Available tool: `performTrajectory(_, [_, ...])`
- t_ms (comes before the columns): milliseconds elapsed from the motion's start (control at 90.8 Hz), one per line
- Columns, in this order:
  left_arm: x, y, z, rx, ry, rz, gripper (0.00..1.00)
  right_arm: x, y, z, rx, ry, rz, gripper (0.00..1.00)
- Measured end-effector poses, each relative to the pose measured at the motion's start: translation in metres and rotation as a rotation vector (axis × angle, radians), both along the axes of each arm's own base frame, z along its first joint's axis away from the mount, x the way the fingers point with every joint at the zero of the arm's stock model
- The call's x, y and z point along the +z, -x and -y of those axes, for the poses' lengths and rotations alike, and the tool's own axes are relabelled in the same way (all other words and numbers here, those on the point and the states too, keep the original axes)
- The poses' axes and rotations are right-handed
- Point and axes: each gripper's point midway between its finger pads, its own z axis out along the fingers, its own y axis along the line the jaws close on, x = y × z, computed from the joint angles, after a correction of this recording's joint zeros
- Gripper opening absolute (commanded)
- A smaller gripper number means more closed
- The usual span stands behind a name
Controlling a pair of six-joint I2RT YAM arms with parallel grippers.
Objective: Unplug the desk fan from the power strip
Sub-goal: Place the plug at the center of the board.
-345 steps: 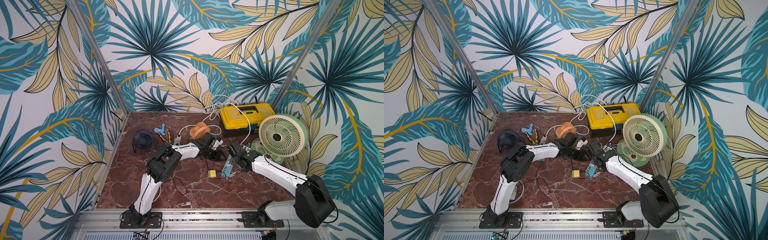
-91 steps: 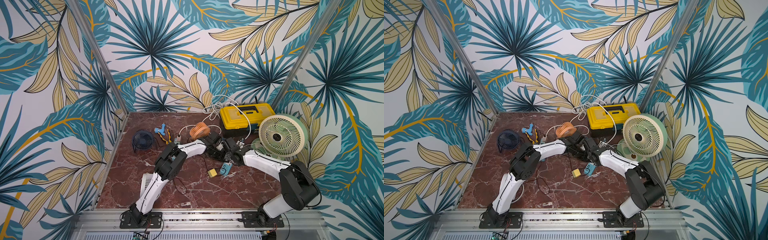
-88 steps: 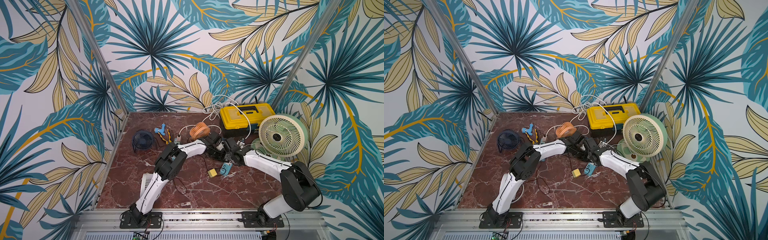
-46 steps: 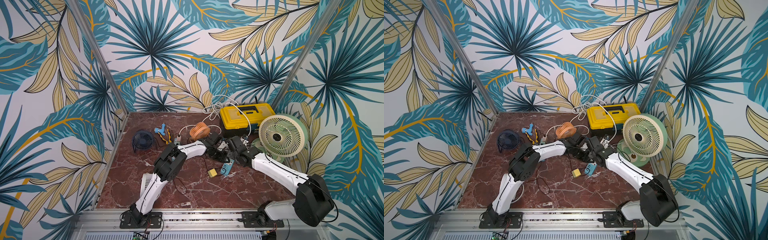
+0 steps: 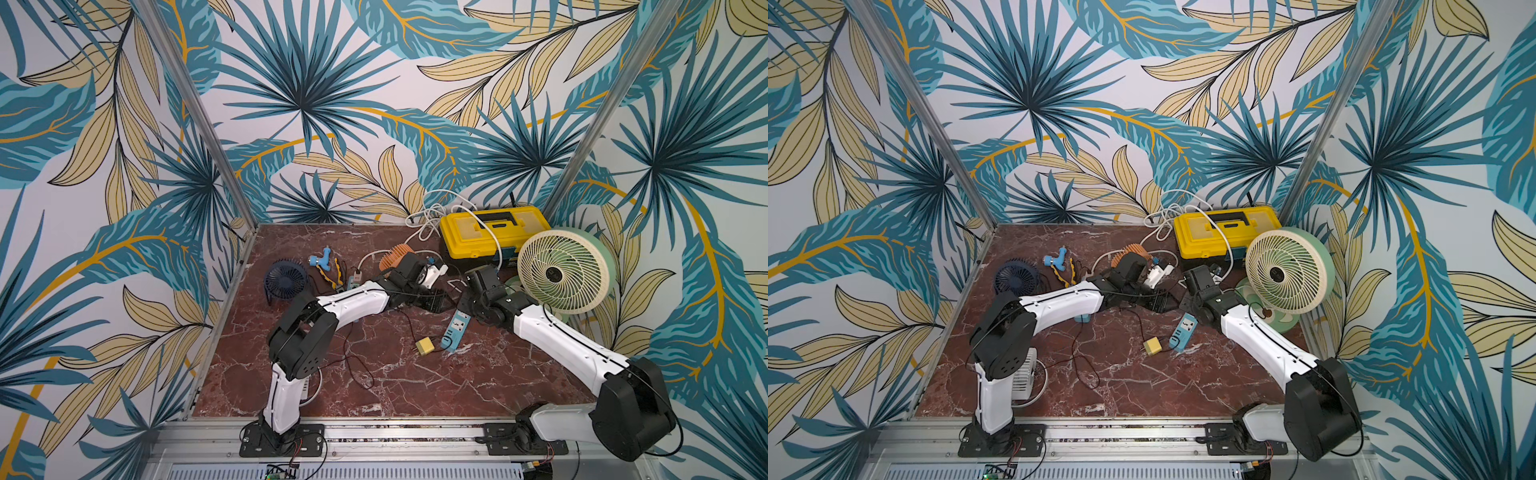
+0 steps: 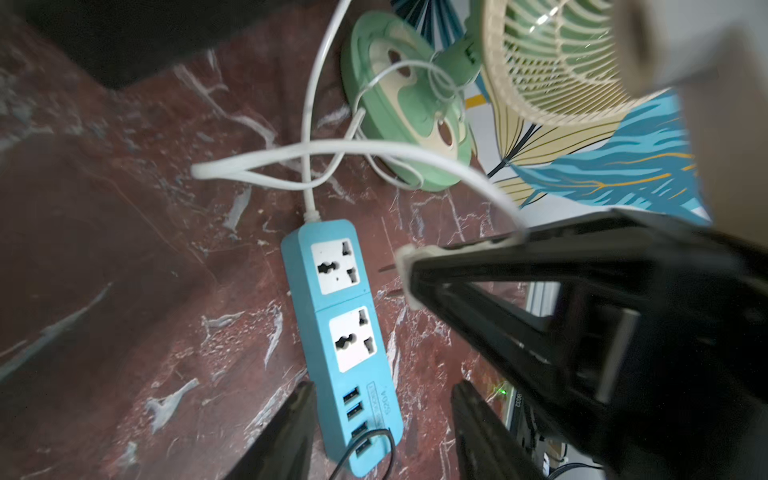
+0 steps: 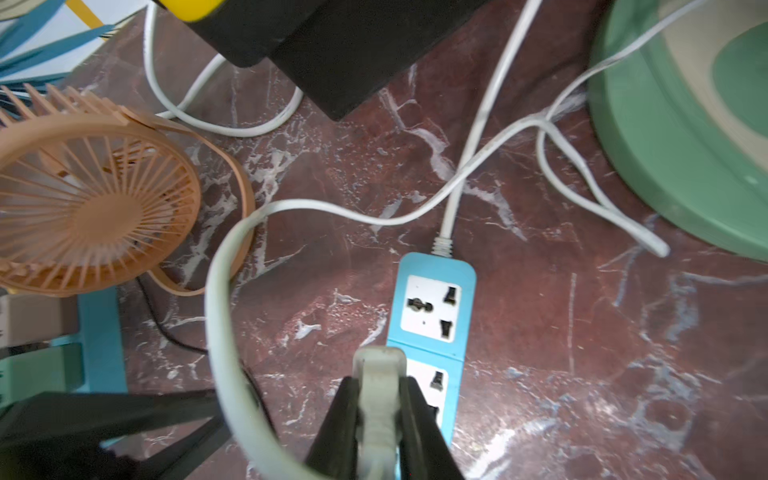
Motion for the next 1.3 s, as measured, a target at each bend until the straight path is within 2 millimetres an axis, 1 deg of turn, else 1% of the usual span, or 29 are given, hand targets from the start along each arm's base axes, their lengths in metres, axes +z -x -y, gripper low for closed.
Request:
performTrajectory(66, [0.009,-0.003,-0.005,0.02,0.026,0.027,0.58,-0.006,-0.01,-0.008,0.017,-0.063,-0.004,0.2])
performTrajectory(121, [0.012,-0.004,-0.009,0.038,0.036,0.04,0.59,-0.014,-0.018,-0.014,0.032,-0.109,-0.014,0.2])
performTrajectory(297, [-0.005,-0.011,-0.028,0.105,0.02,0.018,0.59,-0.046,-0.035,-0.038,0.081,-0.224,-0.082,0.21])
performTrajectory(441, [-0.01,-0.012,-0.043,0.149,0.007,0.009,0.59,-0.061,-0.047,-0.053,0.117,-0.302,-0.105,0.22])
performTrajectory(507, [-0.005,-0.011,-0.046,0.153,0.013,0.016,0.59,-0.069,-0.052,-0.056,0.122,-0.316,-0.118,0.23])
performTrajectory(584, [0.007,-0.011,-0.048,0.158,0.029,0.035,0.59,-0.077,-0.055,-0.058,0.124,-0.318,-0.137,0.25])
performTrajectory(661, [0.018,-0.011,-0.051,0.162,0.044,0.053,0.59,-0.08,-0.057,-0.059,0.126,-0.317,-0.145,0.28])
performTrajectory(771, [0.024,-0.01,-0.058,0.175,0.049,0.065,0.59,-0.078,-0.061,-0.06,0.135,-0.31,-0.141,0.35])
performTrajectory(903, [0.021,-0.013,-0.068,0.197,0.04,0.057,0.59,-0.077,-0.061,-0.057,0.137,-0.286,-0.143,0.41])
performTrajectory(1069, [0.017,-0.015,-0.087,0.236,0.025,0.039,0.59,-0.075,-0.052,-0.046,0.12,-0.231,-0.171,0.44])
performTrajectory(1135, [0.019,-0.016,-0.095,0.253,0.022,0.038,0.59,-0.069,-0.049,-0.043,0.115,-0.207,-0.173,0.45])
performTrajectory(1201, [0.023,-0.017,-0.105,0.274,0.021,0.037,0.59,-0.059,-0.048,-0.04,0.115,-0.177,-0.165,0.47])
performTrajectory(1300, [0.031,-0.018,-0.123,0.313,0.018,0.041,0.59,-0.034,-0.048,-0.042,0.128,-0.118,-0.132,0.48])
